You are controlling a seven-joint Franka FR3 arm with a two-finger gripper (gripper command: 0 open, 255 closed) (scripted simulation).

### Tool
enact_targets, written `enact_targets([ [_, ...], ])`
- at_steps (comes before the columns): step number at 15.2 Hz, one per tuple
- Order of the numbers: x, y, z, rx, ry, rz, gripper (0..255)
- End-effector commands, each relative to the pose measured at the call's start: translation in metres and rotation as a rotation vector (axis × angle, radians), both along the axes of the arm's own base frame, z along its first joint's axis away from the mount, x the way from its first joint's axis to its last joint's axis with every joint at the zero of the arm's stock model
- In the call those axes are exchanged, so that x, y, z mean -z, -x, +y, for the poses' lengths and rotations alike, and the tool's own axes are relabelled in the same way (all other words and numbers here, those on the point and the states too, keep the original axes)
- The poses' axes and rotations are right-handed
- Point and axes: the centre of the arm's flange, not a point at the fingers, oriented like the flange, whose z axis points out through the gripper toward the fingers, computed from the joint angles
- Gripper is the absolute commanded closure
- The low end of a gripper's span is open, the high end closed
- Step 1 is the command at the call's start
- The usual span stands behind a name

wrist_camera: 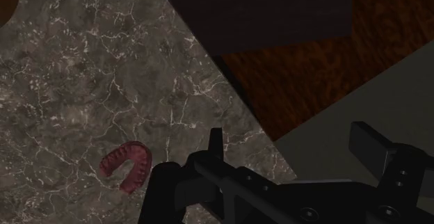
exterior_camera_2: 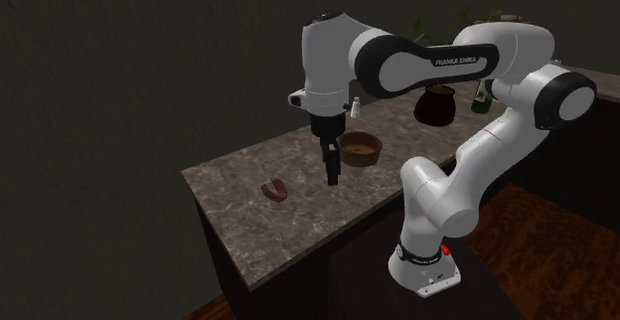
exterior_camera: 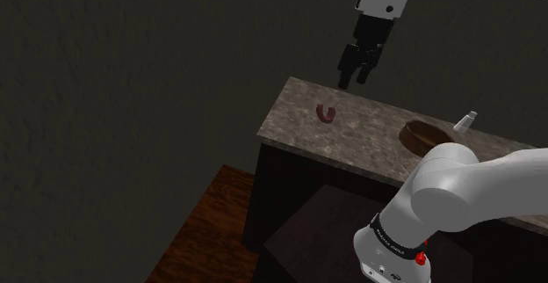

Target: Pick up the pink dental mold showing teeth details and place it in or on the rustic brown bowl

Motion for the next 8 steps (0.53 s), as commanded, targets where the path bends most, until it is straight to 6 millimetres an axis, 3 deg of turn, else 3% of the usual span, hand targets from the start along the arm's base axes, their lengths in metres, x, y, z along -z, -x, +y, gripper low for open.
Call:
enact_targets([
  [1,0.0,0.0,0.0,0.0,0.0,0.0,0],
  [8,0.045,-0.058,-0.072,-0.014,-0.044,0.063,0],
])
